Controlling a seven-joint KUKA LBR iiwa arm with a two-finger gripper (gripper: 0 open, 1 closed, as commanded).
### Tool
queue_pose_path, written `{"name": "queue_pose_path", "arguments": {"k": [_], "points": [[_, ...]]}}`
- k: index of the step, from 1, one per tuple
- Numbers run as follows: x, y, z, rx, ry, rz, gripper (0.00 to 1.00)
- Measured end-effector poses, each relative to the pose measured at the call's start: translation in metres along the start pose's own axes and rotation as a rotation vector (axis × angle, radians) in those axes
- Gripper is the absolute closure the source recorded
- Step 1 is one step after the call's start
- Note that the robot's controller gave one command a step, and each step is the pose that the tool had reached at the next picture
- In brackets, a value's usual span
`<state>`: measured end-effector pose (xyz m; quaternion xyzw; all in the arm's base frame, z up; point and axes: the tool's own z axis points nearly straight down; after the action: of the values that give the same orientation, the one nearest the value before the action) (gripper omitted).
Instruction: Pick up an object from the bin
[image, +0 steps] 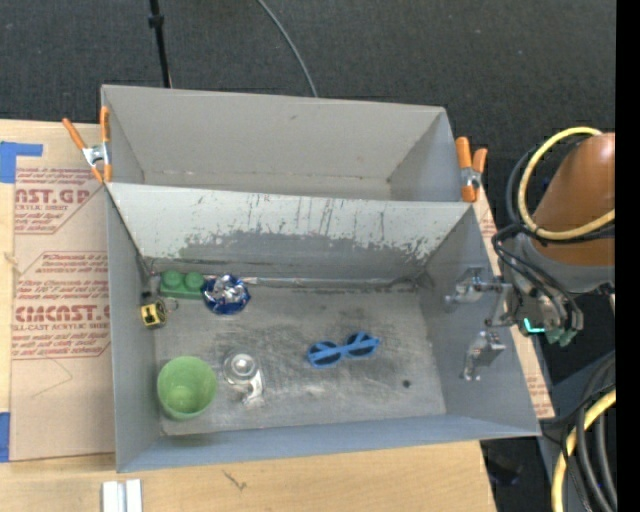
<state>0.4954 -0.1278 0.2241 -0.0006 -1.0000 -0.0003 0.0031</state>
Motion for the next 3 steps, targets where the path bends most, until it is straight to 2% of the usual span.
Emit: {"name": "queue_pose_path", "arguments": {"k": [1, 2, 3], "points": [[-0.027, 0.040, 0.139, -0.002, -0.001, -0.149, 0.00], [-0.055, 0.092, 0.142, -0.001, -0.009, -0.258, 0.00], [-0.055, 0.090, 0.142, 0.001, -0.008, -0.254, 1.00]]}}
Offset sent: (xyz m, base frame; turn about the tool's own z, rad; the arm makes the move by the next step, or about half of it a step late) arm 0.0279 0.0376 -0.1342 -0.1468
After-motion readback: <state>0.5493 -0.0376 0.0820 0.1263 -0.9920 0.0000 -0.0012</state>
